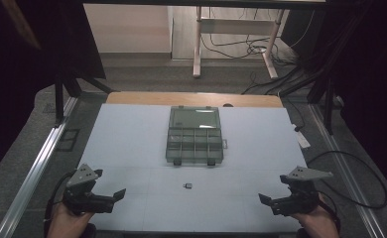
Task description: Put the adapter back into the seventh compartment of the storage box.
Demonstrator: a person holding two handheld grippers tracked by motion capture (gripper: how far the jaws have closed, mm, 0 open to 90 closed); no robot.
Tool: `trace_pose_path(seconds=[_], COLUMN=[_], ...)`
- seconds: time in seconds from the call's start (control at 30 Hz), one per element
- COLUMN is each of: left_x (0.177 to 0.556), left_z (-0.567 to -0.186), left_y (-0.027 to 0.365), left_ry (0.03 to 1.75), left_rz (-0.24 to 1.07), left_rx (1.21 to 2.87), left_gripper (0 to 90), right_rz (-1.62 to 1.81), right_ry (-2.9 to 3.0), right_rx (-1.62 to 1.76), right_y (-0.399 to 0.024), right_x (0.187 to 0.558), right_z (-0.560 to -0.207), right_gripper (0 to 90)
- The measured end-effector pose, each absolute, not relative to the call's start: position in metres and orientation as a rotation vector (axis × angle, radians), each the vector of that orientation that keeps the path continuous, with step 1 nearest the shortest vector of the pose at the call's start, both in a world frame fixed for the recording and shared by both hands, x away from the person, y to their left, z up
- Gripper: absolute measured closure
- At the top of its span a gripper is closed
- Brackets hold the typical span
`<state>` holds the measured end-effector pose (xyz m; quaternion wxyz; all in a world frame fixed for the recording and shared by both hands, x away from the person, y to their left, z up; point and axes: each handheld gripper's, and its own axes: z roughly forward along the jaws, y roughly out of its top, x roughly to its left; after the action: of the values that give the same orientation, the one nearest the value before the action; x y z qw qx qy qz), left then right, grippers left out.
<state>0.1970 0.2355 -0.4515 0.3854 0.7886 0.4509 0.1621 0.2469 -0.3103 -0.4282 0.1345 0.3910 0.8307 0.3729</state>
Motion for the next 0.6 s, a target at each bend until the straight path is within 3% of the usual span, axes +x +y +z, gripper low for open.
trace_pose_path(seconds=[0.6], left_x=[0.199], left_z=[-0.452], left_y=[0.233], left_ry=[1.136], left_rz=[0.391], left_rx=[2.044], left_gripper=[0.0], right_rz=[1.110], right_ry=[2.475], right_rx=[1.054], right_y=[-0.285], right_x=[0.266], right_z=[-0.431], right_gripper=[0.0])
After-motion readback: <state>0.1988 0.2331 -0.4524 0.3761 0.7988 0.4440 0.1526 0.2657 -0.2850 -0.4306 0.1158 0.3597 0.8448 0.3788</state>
